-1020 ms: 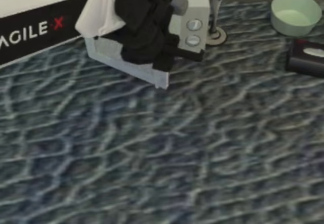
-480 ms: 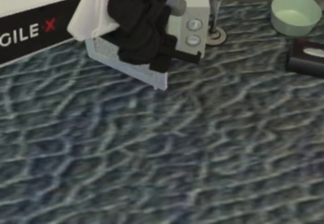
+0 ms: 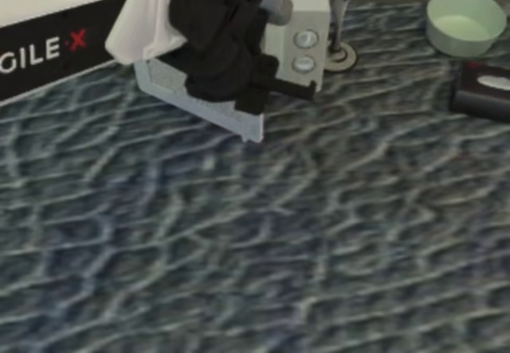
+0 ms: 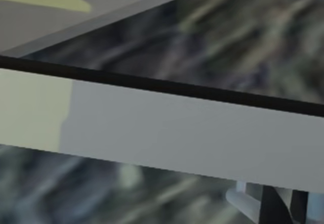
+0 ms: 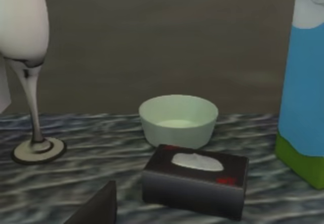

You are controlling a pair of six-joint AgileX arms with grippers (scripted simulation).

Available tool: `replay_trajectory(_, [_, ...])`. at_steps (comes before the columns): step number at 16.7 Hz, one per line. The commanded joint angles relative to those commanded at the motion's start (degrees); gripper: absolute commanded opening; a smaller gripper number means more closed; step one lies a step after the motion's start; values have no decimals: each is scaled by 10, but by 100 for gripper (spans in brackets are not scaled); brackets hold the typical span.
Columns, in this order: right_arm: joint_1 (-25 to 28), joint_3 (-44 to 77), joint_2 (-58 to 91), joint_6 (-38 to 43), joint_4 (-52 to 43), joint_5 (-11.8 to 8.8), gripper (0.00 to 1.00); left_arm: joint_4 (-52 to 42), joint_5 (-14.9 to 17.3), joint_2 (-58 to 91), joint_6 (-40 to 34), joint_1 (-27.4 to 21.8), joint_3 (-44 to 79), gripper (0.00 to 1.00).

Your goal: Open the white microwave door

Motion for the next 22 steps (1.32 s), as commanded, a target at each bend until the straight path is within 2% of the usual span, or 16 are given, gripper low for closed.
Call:
replay_trajectory(11, [0, 0, 0, 0, 0, 0, 100, 0, 0, 0, 0, 0, 0, 0])
replay_trajectory(22, [0, 0, 0, 0, 0, 0, 100, 19, 43, -47, 74, 20, -61, 0])
